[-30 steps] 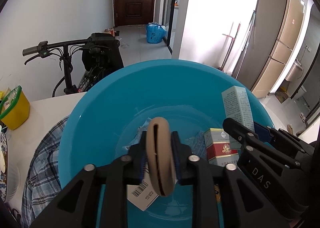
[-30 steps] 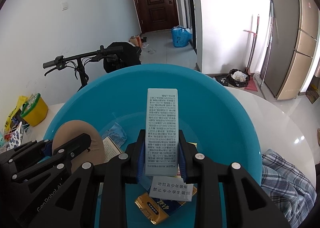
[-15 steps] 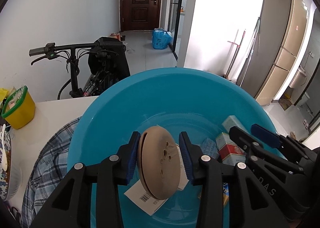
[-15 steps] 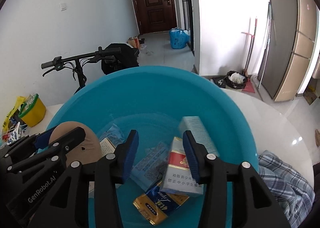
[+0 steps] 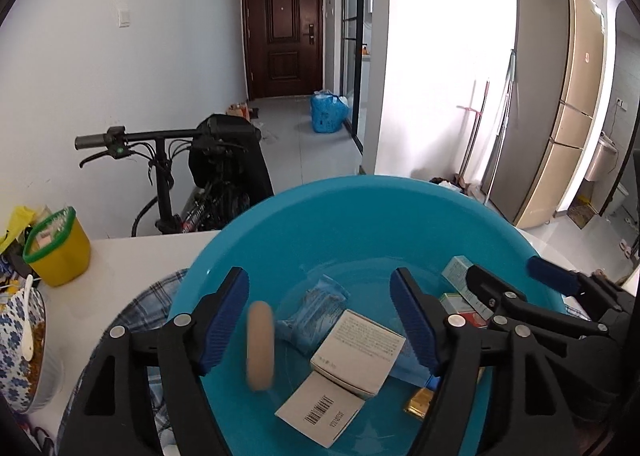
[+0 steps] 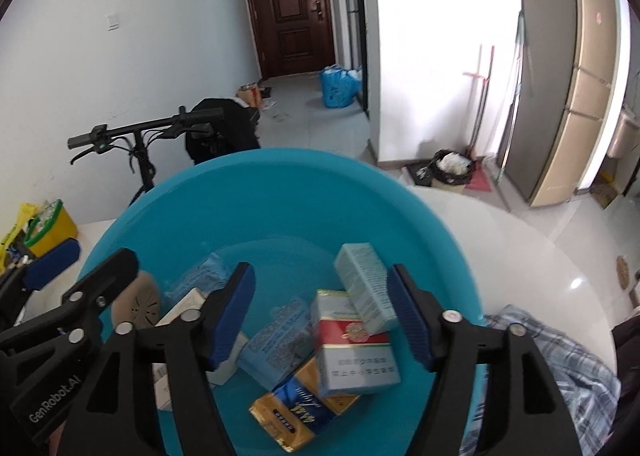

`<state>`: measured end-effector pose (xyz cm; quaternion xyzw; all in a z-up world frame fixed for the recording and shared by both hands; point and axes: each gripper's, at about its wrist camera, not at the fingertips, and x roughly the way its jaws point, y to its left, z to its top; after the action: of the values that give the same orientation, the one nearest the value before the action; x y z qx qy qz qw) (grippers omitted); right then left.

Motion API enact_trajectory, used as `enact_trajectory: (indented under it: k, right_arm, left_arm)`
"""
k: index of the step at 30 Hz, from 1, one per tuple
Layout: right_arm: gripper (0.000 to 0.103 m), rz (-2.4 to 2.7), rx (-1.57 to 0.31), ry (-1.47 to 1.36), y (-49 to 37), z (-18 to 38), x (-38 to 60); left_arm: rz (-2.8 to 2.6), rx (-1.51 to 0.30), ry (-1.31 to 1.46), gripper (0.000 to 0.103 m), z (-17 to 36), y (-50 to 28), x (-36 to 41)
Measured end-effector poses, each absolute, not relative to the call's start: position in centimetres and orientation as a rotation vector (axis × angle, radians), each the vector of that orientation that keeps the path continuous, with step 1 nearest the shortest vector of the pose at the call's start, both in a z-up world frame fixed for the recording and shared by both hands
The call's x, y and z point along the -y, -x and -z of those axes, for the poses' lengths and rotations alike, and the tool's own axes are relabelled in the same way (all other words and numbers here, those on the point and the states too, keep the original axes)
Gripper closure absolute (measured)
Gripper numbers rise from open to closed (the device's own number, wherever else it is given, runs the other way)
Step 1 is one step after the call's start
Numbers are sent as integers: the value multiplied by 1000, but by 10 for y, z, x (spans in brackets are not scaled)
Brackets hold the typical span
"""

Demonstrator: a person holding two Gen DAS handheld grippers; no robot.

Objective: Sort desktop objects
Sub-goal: 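Open both grippers to release the disc and box into the basin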

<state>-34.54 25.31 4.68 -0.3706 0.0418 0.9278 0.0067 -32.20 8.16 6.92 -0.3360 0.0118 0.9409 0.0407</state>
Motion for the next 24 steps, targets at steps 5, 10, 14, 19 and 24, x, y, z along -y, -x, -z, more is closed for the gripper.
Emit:
enact_trajectory:
  k: [5, 10, 14, 19, 24]
  right_arm:
    - [13, -2900, -62, 1053, 338, -59, -255]
    - [6, -2940, -84, 964, 331, -73, -258]
    - [6, -2955, -95, 914, 324, -82, -261]
    - [6, -2986, -90, 820, 312, -98, -261]
    - [6, -3016, -87, 696, 293, -120, -261]
  left_arm:
    - [-2933, 6, 952, 19, -79, 319, -72]
    - [-2935, 117, 822, 18, -98, 308, -58]
    - [-3004, 64, 733, 18, -110, 298, -60]
    - [-3062, -14, 622, 18, -123, 280, -65]
    - [-3084, -40, 455, 16, -147, 252, -64]
